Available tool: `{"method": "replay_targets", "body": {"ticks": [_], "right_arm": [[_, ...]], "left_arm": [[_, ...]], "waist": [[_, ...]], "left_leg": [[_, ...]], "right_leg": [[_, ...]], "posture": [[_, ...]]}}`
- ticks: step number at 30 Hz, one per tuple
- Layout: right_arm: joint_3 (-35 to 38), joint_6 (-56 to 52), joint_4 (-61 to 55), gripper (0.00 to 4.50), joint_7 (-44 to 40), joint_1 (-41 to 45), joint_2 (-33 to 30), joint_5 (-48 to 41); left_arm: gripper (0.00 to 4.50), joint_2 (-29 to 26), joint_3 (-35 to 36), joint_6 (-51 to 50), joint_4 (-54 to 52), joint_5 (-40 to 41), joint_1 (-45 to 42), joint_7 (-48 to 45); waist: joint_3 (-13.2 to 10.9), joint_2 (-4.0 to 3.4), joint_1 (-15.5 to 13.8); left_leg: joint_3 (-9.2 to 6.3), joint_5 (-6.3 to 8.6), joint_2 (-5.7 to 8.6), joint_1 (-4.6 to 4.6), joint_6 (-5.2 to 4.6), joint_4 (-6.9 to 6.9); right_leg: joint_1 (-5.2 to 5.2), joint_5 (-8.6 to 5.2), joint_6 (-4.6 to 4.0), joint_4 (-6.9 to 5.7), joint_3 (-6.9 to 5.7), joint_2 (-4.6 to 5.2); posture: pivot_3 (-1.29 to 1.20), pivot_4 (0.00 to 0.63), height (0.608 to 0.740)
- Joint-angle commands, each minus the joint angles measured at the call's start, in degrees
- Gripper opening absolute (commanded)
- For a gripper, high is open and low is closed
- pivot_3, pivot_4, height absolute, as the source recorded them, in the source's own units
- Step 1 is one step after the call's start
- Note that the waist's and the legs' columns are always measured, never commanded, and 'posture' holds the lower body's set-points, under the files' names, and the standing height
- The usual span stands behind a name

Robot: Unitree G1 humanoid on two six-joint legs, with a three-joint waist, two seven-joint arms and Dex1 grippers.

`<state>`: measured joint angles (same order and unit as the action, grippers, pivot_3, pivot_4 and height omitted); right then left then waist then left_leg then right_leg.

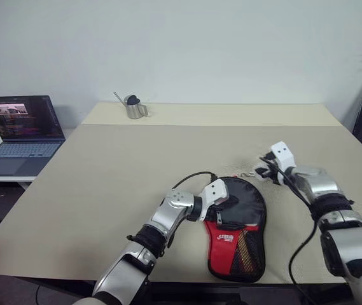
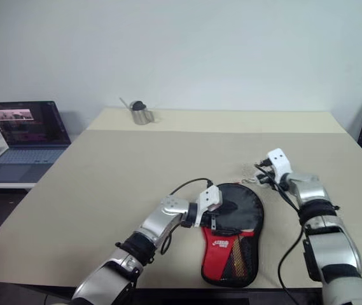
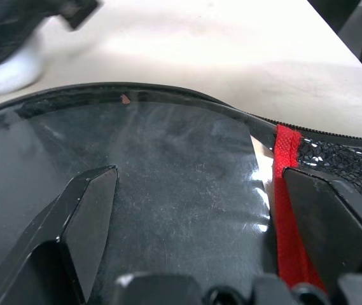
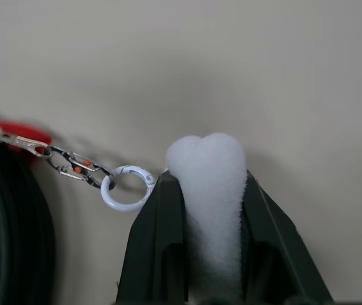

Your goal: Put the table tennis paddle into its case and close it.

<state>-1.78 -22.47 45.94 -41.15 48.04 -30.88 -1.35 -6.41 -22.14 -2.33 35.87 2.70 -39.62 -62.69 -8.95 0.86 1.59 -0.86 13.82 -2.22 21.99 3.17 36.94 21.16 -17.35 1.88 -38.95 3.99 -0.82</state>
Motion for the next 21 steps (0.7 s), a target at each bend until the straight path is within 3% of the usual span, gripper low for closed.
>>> {"method": "replay_targets", "body": {"ticks": [1, 12, 17, 21], "right_arm": [[1.70, -6.50, -12.09, 0.46, -1.80, -5.26, -4.61, -1.22], [7.23, -29.07, -54.42, 0.46, -17.12, -31.46, -23.25, -15.33], [11.34, -33.33, -68.24, 0.46, -20.76, -42.15, -28.33, -22.26], [14.00, -33.51, -72.97, 0.46, -23.18, -48.11, -31.55, -25.41]], "left_arm": [[4.50, 0.02, -2.96, -2.16, 5.55, -3.38, 3.03, -0.37], [4.50, 1.25, -2.56, -1.75, 6.92, -3.70, 2.35, -0.16], [4.50, 2.18, -2.33, -1.09, 7.99, -3.83, 1.54, 0.16], [4.50, 2.84, -2.28, -0.46, 8.85, -3.97, 1.02, 0.42]], "waist": [[0.02, 0.01, -0.13], [-0.01, 0.14, -0.41], [0.04, 0.18, -0.50], [0.04, 0.22, -0.66]], "left_leg": [[-0.04, 0.00, 0.00, 0.02, 0.00, 0.00], [-0.17, 0.03, 0.19, 0.08, -0.03, 0.00], [-0.42, 0.04, 0.45, 0.13, -0.06, -0.01], [-0.45, 0.06, 0.55, 0.15, -0.08, 0.00]], "right_leg": [[0.00, -0.01, 0.01, 0.01, 0.00, 0.00], [-0.04, -0.11, 0.18, 0.13, -0.07, 0.13], [-0.10, -0.20, 0.31, 0.20, -0.23, 0.31], [-0.12, -0.22, 0.35, 0.29, -0.39, 0.40]], "posture": [[0.00, 0.150, 0.740], [0.00, 0.150, 0.740], [0.00, 0.150, 0.740], [0.00, 0.150, 0.740]]}}
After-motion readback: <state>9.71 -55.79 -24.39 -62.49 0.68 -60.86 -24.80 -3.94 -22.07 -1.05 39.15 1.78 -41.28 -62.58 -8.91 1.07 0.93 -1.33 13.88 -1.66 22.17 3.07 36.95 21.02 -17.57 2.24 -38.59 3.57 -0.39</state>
